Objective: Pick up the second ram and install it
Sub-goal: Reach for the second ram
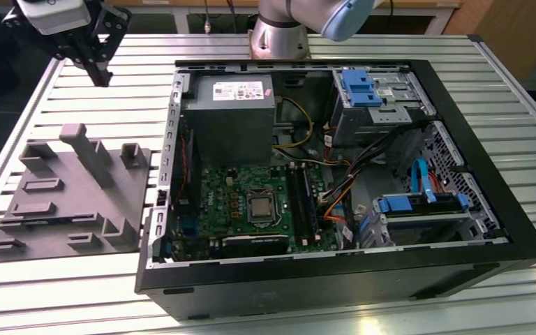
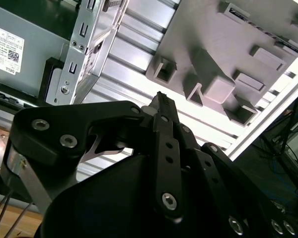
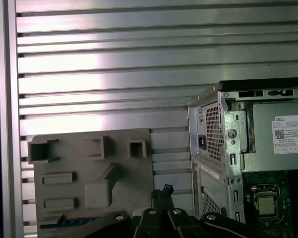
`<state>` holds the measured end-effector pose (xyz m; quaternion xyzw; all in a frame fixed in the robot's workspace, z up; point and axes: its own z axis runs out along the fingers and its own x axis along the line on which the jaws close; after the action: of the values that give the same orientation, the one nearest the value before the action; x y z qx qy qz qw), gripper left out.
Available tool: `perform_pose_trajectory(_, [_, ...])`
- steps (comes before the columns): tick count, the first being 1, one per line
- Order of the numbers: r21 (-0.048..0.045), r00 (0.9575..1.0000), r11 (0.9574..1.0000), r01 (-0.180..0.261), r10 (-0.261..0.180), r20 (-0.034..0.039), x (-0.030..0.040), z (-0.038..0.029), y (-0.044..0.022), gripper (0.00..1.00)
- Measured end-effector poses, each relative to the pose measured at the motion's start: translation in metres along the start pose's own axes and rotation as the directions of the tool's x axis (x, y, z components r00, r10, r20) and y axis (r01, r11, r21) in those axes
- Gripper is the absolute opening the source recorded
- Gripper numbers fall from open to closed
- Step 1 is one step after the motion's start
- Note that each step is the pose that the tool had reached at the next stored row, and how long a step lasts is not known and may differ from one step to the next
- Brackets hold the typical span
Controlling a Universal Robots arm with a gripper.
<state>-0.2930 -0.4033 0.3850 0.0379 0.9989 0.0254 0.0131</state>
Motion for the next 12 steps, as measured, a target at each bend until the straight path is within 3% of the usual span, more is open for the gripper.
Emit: perform_pose_trajectory(12, [0.0, 1.0, 1.0, 0.0, 0.0, 0.0, 0.0043, 0.0, -0.0003, 0.11])
